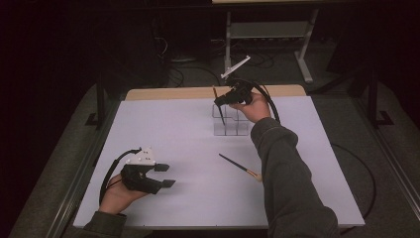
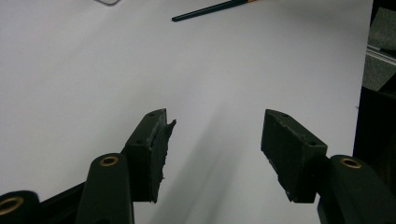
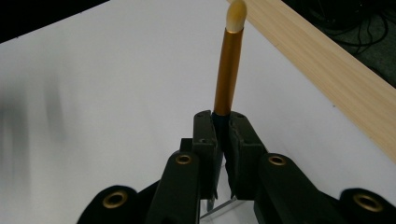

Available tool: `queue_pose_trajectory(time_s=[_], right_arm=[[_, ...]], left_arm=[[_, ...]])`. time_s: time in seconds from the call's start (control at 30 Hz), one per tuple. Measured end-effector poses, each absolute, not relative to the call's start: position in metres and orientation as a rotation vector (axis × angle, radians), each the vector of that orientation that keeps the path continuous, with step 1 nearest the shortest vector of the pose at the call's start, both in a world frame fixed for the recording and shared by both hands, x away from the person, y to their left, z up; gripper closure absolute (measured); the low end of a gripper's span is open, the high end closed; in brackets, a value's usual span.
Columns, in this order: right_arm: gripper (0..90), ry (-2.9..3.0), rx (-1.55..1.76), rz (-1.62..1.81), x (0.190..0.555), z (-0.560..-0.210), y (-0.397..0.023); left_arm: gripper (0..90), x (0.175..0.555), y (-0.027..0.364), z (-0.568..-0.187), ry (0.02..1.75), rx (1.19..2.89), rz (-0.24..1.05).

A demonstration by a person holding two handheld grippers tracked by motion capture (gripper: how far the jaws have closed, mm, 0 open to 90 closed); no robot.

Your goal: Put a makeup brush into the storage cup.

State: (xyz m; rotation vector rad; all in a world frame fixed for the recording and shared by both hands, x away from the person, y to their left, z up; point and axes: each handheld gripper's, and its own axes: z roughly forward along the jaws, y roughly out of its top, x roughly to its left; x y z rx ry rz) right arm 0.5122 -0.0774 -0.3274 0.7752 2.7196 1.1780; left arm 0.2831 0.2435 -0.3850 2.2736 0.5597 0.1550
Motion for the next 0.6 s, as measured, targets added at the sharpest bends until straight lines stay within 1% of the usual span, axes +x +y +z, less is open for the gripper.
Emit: queue_pose_trajectory(time_s=[0.6], right_arm=[[81.7, 2.714, 0.8, 1.163, 0.509, -0.338, -0.078]], left_arm=[[40.5, 0.283, 0.242, -0.387, 0.564, 2.277, 0.15]])
